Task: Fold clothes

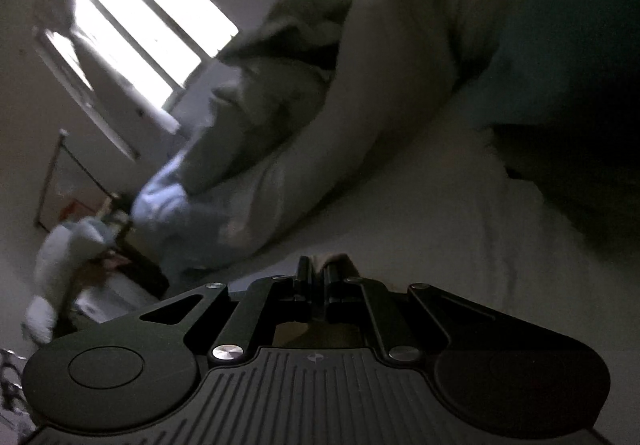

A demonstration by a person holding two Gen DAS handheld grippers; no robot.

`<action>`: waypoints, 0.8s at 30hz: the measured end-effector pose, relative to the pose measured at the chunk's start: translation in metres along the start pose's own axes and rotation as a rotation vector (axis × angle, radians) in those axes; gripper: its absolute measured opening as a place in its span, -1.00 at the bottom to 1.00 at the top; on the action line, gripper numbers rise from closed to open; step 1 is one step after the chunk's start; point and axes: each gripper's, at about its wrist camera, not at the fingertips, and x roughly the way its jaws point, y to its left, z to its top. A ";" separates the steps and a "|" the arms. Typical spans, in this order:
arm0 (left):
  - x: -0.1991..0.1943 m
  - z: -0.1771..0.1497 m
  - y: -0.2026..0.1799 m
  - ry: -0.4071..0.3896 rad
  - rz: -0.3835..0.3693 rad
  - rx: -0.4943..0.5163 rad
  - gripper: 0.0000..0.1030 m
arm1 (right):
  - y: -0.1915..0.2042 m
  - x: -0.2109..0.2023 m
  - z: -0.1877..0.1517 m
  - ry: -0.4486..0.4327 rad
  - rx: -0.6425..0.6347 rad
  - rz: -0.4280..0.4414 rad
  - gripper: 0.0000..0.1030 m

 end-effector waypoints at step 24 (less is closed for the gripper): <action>0.160 0.007 0.045 0.123 0.092 0.132 -0.03 | -0.055 0.225 -0.017 0.210 -0.112 -0.229 -0.16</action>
